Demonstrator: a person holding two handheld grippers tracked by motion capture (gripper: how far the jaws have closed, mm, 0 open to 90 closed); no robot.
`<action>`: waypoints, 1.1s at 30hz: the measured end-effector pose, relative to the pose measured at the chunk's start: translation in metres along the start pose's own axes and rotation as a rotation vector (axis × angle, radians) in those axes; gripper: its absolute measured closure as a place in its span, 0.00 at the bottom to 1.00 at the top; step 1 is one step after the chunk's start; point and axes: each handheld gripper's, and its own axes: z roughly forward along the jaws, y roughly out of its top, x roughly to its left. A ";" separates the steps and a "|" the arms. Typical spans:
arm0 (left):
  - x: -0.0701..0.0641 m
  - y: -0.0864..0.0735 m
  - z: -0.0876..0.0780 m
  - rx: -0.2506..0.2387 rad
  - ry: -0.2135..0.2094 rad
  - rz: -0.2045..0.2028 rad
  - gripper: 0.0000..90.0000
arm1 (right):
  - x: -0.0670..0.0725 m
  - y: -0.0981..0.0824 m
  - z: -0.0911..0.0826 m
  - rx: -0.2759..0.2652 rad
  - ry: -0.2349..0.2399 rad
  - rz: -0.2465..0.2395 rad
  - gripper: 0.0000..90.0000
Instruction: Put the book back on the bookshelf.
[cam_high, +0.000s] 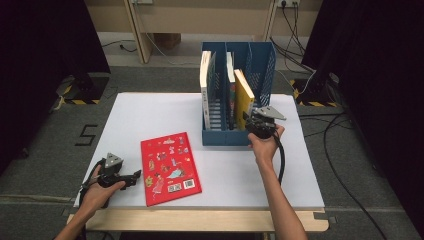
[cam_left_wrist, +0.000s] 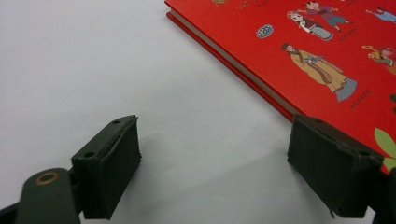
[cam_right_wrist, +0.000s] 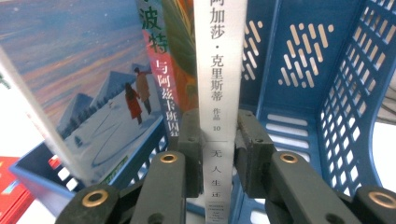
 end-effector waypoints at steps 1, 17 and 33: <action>0.000 0.000 0.000 0.000 0.000 0.000 0.18 | 0.001 0.000 0.002 -0.002 -0.001 0.008 0.83; 0.000 0.000 0.000 0.000 0.000 0.000 0.18 | 0.004 0.006 0.013 -0.036 -0.049 0.002 0.84; 0.000 0.000 0.000 0.000 0.001 -0.001 0.18 | -0.008 0.018 0.031 -0.040 -0.007 0.100 0.75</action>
